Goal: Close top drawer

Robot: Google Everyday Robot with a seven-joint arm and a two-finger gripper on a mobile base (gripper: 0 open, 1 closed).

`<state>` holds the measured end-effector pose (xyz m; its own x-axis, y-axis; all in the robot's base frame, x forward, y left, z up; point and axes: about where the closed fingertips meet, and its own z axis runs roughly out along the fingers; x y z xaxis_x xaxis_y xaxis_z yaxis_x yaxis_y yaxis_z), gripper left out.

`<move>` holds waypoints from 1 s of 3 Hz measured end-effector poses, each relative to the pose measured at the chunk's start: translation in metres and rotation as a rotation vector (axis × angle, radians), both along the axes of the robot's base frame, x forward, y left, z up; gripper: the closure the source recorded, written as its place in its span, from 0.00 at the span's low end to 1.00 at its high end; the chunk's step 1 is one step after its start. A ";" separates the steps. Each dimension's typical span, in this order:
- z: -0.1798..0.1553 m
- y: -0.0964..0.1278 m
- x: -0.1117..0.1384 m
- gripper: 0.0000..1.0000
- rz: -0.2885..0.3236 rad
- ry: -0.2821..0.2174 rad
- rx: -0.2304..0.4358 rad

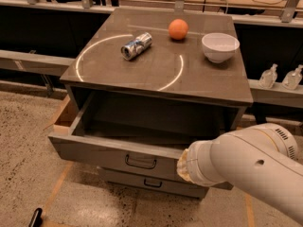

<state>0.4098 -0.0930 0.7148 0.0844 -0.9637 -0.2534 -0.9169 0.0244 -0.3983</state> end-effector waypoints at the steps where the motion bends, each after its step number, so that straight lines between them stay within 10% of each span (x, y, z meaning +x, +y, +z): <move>1: -0.006 0.002 -0.008 1.00 -0.007 0.014 0.016; 3: -0.028 0.008 -0.007 1.00 -0.001 0.004 0.011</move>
Offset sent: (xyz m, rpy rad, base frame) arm -0.0171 0.0043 -0.0306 0.0146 0.0219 -0.0145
